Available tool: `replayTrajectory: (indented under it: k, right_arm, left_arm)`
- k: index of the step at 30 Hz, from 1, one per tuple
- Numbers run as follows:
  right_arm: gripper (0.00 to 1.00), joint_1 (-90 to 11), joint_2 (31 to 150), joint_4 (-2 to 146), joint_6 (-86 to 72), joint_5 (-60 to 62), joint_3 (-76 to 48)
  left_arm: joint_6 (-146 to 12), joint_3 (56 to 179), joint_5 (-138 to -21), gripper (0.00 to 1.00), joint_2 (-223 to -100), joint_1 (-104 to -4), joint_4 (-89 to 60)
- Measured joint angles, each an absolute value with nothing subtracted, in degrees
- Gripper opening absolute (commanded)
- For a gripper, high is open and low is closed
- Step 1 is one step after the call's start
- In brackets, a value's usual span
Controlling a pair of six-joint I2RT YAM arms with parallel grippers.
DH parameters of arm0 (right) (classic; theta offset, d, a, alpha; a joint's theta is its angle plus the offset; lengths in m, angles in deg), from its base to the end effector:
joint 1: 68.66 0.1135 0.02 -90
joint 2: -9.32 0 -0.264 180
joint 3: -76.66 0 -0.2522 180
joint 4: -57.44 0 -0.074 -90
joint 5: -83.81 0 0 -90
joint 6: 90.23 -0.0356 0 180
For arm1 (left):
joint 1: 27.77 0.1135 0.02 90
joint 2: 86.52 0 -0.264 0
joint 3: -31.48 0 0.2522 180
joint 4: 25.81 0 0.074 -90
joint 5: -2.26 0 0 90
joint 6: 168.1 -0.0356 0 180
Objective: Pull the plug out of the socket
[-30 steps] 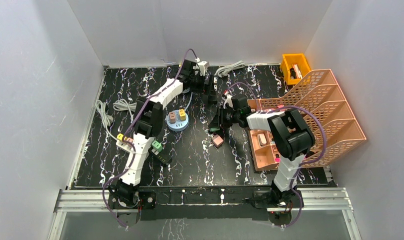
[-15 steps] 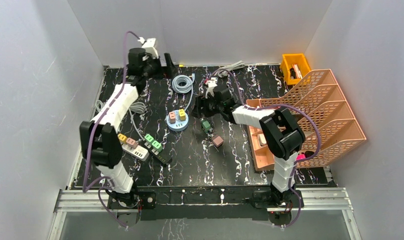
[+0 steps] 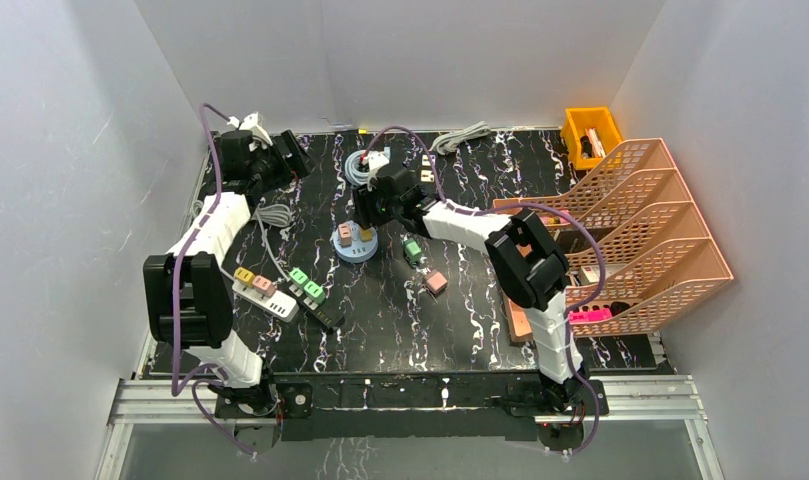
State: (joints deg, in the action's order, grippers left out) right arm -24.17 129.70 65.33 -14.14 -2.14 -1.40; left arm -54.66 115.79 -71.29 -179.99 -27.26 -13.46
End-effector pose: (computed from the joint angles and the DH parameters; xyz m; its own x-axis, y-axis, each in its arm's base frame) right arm 0.3484 0.3458 0.2129 -0.4860 -0.1413 -0.8624 -0.6463 0.7224 0.2459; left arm 0.3856 -0.0066 0.2972 -0.4378 -0.3854 -0.8123 0.0880 0.8807 -0.4653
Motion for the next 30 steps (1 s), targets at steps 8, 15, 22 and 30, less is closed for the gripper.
replayTrajectory:
  k: [8,15,22,30]
  right_arm:
    - [0.56,-23.2,134.0,72.5,-12.0,-7.2,5.5]
    - [0.63,-19.6,138.4,80.3,-9.2,-14.6,10.9]
    - [0.62,-19.4,136.1,78.7,-13.0,-18.1,6.9]
    - [0.00,-19.4,131.9,77.8,-14.9,-19.8,1.3]
  left_arm:
    - [-53.8,115.8,-69.4,0.98,-180.1,-27.5,-15.3]
    - [-52.8,115.7,-66.6,0.98,-182.0,-27.5,-16.3]
    - [-51.9,114.8,-65.7,0.98,-182.1,-27.5,-16.8]
    - [-50.7,113.5,-65.1,0.98,-183.2,-27.5,-17.9]
